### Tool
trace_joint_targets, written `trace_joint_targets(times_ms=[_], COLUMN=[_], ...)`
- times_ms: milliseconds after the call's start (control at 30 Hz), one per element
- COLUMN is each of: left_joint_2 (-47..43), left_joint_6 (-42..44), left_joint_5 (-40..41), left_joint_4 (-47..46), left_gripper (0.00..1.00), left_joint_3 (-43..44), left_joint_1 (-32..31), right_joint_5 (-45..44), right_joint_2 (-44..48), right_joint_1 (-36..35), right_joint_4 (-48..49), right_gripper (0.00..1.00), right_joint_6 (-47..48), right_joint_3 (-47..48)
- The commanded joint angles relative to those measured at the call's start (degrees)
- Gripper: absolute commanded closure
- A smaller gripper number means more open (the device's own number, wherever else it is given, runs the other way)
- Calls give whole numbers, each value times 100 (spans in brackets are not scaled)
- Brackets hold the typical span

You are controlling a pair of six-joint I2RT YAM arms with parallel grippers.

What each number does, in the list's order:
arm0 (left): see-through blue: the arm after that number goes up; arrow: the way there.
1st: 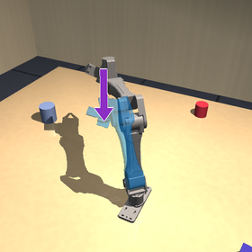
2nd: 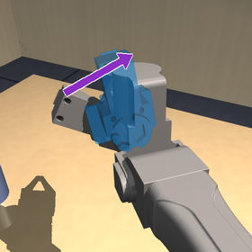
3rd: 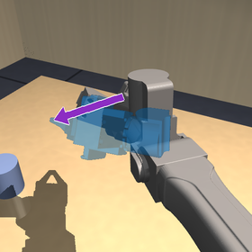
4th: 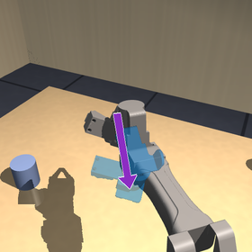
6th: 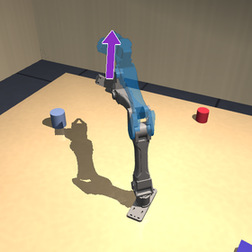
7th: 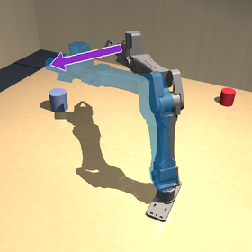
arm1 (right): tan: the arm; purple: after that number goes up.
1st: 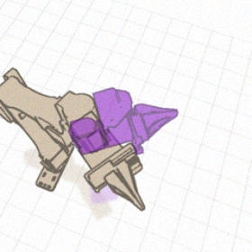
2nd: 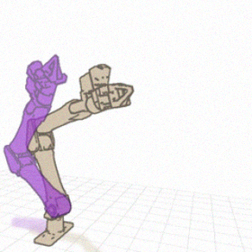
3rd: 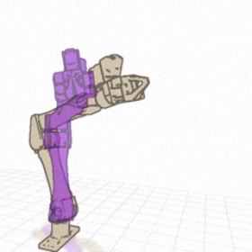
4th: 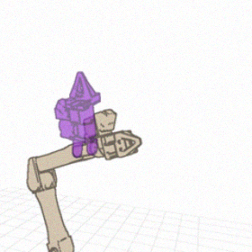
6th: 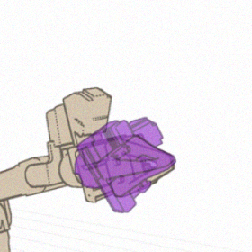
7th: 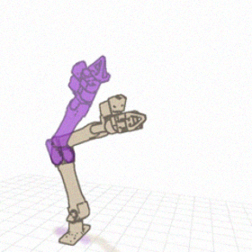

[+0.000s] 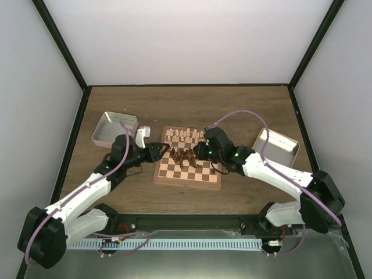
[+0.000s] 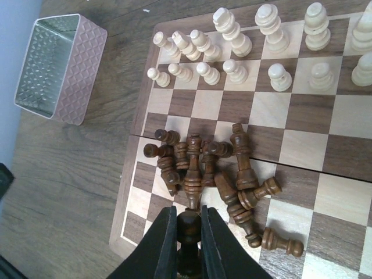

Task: Set up the chess pieces on the board
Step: Place the chess piece on the chessboard.

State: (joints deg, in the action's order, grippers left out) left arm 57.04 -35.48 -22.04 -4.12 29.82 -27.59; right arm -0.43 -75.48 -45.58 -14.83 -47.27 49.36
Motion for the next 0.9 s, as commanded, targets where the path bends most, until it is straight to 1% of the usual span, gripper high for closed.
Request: trace_joint_targets(times_ms=[0,233,533,767,833,867], left_joint_2=[-52,330,788,1130,1161,1175], left_joint_6=[-643,-478,-518,-590,-582,-582], left_joint_5=[-577,-648,-528,-726,-747,-732], left_joint_4=[-1250,-1722,-2304,-2666,-2709,-2715], left_gripper=[48,46,46,50,54,58], left_joint_3=[-308,-227,-42,79,106,111], left_joint_1=[-279,-915,-1088,-1116,-1125,-1125], right_joint_5=[230,848,1267,1474,1485,1501], right_joint_2=[380,634,635,574,574,581], right_joint_1=[-56,-56,-56,-56,-56,-57], right_joint_4=[381,1126,1285,1342,1357,1360], right_gripper=[91,89,87,87,87,87], right_joint_6=[-258,-1321,-1525,-1535,-1523,-1523], right_joint_3=[-41,-229,-223,-260,-274,-273])
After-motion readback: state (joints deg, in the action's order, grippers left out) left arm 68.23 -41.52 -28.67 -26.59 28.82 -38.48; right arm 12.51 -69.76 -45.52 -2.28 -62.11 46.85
